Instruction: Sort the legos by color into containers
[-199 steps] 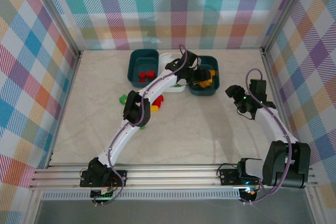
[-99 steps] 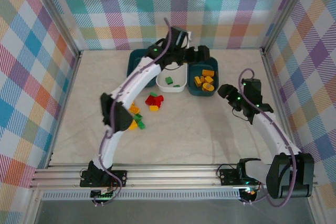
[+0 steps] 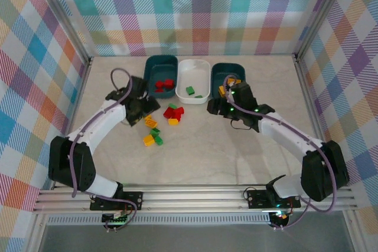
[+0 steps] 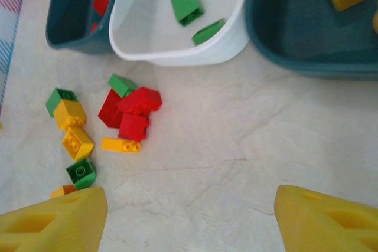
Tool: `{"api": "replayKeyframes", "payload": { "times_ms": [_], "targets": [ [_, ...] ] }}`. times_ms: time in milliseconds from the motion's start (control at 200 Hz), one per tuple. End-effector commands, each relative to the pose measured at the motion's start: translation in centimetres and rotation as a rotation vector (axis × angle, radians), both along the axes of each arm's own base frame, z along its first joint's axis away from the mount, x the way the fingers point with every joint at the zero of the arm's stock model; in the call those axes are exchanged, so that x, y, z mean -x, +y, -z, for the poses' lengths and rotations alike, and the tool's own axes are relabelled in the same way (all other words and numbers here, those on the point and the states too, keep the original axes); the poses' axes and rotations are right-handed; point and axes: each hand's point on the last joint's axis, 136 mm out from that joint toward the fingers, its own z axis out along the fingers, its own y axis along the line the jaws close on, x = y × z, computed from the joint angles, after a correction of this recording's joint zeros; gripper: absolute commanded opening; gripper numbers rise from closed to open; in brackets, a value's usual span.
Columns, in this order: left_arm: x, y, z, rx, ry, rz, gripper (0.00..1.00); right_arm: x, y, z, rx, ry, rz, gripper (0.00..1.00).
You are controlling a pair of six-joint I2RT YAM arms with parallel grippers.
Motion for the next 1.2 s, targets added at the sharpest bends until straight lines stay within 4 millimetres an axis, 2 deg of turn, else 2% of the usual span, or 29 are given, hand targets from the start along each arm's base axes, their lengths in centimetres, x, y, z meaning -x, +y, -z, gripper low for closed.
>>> {"api": "replayKeyframes", "payload": {
  "times_ms": [0, 155, 225, 265, 325, 390, 430, 510, 680, 850, 930, 1045, 1200],
  "targets": [
    [3.4, -0.8, 0.4, 0.017, 0.037, 0.008, 0.91, -0.9, -0.4, 0.5, 0.052, -0.016, 0.032, 0.75],
    [7.1, 0.7, 3.0, -0.033, 0.119, -0.044, 0.91, -0.6, -1.4, 1.8, 0.121, 0.007, 0.037, 0.76],
    [7.9, 0.8, 4.2, -0.008, 0.12, -0.075, 0.91, -0.2, -1.6, 2.3, 0.13, 0.017, 0.036, 0.76],
    [8.1, 0.5, 4.6, 0.019, 0.11, -0.075, 0.85, 0.1, -1.8, 2.5, 0.133, 0.024, 0.037, 0.76],
    [8.2, 0.1, 5.1, 0.045, 0.089, -0.053, 0.7, 0.5, -2.0, 2.7, 0.138, 0.032, 0.038, 0.76],
    [8.8, 1.0, 5.2, 0.001, 0.104, -0.059, 0.6, 0.9, -2.3, 2.9, 0.143, 0.037, 0.045, 0.76],
    [9.1, 1.3, 5.3, -0.023, 0.117, -0.046, 0.57, 1.1, -2.5, 3.0, 0.144, 0.035, 0.05, 0.76],
    [9.2, 1.1, 5.9, -0.027, 0.144, -0.017, 0.58, 1.3, -2.9, 3.4, 0.156, 0.038, 0.057, 0.76],
    [8.0, -2.0, 7.3, 0.041, 0.165, 0.078, 0.63, 1.1, -2.9, 3.9, 0.168, 0.046, 0.058, 0.76],
    [7.8, -2.0, 9.5, -0.017, 0.203, 0.106, 0.65, 1.2, -3.3, 3.7, 0.178, 0.031, 0.068, 0.77],
    [7.1, -2.7, 9.0, 0.008, 0.166, 0.118, 0.69, 1.4, -3.4, 4.0, 0.181, 0.036, 0.066, 0.77],
    [5.8, -3.6, 7.6, 0.008, 0.119, 0.156, 0.8, 1.6, -3.5, 4.6, 0.184, 0.049, 0.067, 0.78],
    [5.3, -2.2, 8.0, -0.087, 0.157, 0.135, 0.81, 1.6, -3.5, 4.9, 0.184, 0.048, 0.07, 0.78]
  ]
}}
